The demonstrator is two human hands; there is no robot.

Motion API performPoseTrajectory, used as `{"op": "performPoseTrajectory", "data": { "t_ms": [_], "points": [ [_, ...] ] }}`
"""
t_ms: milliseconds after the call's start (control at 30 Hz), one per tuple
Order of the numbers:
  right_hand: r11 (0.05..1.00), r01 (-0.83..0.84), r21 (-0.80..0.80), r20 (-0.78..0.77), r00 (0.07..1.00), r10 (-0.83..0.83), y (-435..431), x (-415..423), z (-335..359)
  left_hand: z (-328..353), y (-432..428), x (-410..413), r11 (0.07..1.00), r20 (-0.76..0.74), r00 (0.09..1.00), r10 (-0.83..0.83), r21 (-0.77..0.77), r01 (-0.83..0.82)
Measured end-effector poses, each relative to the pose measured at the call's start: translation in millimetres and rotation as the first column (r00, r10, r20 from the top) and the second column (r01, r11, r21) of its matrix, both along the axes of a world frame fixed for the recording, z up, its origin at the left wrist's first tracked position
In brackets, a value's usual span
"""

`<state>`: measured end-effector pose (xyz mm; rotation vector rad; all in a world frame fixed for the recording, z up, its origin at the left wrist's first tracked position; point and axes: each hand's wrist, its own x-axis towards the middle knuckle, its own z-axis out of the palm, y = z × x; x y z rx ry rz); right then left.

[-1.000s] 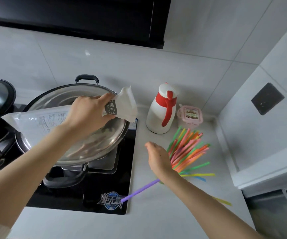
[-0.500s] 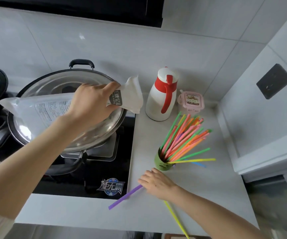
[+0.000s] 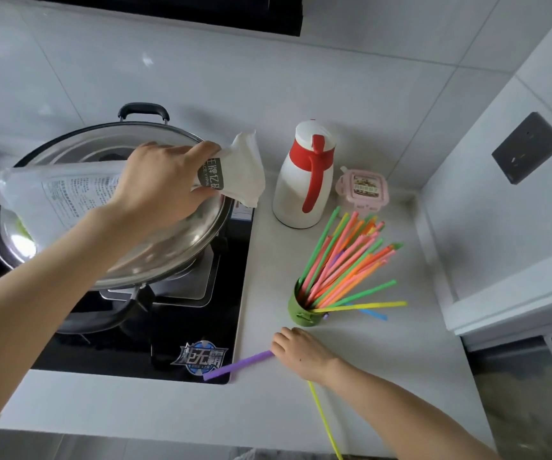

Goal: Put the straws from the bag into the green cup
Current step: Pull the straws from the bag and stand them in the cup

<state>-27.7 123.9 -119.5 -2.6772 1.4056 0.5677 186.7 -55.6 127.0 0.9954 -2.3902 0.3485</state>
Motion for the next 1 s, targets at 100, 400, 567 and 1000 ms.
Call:
{"op": "performPoseTrajectory", "data": {
  "t_ms": [100, 400, 567, 1000],
  "points": [
    [0.995, -0.047, -0.089, 0.033, 0.998, 0.05, -9.8, 3.5, 4.6, 3.5, -0.9, 0.9, 1.0, -0.01, 1.0, 0.008, -0.004, -0.008],
    [0.823, 0.29, -0.489, 0.576, 0.815, 0.055, -29.8, 3.1, 98.9, 11.7, -6.9, -1.0, 0.998, -0.017, 0.998, 0.055, 0.021, -0.055],
    [0.689, 0.32, -0.65, 0.474, 0.88, 0.037, -39.3, -37.2, 161.8, 16.7, -6.7, -8.7, 0.998, -0.018, 0.998, 0.057, 0.015, -0.057],
    [0.488, 0.232, -0.842, 0.319, 0.942, 0.103, -58.2, -59.8, 222.3, 31.8, -2.2, -25.8, 1.0, -0.007, 1.0, -0.004, -0.007, 0.004]
  ]
}}
